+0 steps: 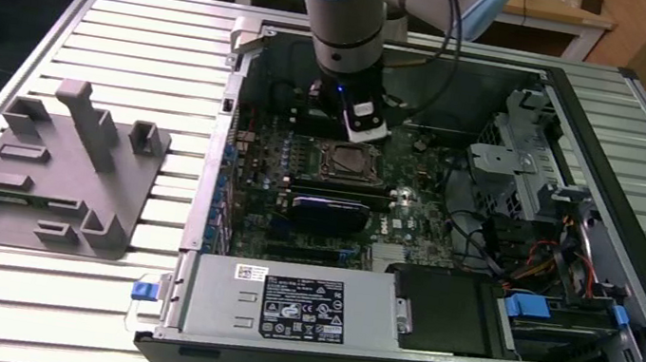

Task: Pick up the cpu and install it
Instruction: 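Install the first cpu locking lever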

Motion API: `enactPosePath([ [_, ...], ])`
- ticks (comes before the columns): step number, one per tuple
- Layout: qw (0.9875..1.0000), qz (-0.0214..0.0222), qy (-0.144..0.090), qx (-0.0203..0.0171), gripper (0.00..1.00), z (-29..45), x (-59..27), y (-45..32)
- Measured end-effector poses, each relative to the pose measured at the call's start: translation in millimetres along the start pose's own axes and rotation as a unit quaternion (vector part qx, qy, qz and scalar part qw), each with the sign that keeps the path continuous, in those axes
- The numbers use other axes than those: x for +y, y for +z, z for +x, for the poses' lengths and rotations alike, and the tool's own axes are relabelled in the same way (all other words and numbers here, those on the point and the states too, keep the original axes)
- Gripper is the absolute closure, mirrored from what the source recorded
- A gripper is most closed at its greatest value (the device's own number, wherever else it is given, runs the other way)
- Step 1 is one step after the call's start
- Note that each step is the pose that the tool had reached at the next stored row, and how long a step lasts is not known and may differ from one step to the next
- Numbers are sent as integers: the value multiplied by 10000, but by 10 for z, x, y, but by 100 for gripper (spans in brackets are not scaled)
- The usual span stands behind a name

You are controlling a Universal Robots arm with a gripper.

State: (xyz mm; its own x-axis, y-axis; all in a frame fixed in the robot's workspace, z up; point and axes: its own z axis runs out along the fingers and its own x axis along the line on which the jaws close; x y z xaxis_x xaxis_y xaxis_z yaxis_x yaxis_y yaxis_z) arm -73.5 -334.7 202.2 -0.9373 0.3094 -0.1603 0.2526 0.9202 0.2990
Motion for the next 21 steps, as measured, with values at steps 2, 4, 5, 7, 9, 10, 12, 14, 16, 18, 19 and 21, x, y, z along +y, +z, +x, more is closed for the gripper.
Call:
enactPosePath([
  [2,10000,49,-4,-17,89,-6,11,-32],
  [4,9999,135,-14,-48,89,-9,16,-47],
  [5,9997,217,-29,-76,89,-8,17,-48],
  [7,9991,389,-58,-132,89,-7,20,-47],
  [9,9982,561,-91,-184,89,-6,22,-47],
  [10,9976,646,-109,-209,89,-7,22,-47],
  [12,9971,718,-128,-228,89,-8,23,-48],
  [14,9971,719,-128,-228,89,-9,23,-48],
  [16,9971,719,-127,-226,89,-8,23,-48],
  [18,9970,754,-110,-123,89,-18,26,-44],
  [19,9969,784,-95,-40,89,-25,27,-41],
  [21,9964,840,-69,116,89,-38,30,-35],
])
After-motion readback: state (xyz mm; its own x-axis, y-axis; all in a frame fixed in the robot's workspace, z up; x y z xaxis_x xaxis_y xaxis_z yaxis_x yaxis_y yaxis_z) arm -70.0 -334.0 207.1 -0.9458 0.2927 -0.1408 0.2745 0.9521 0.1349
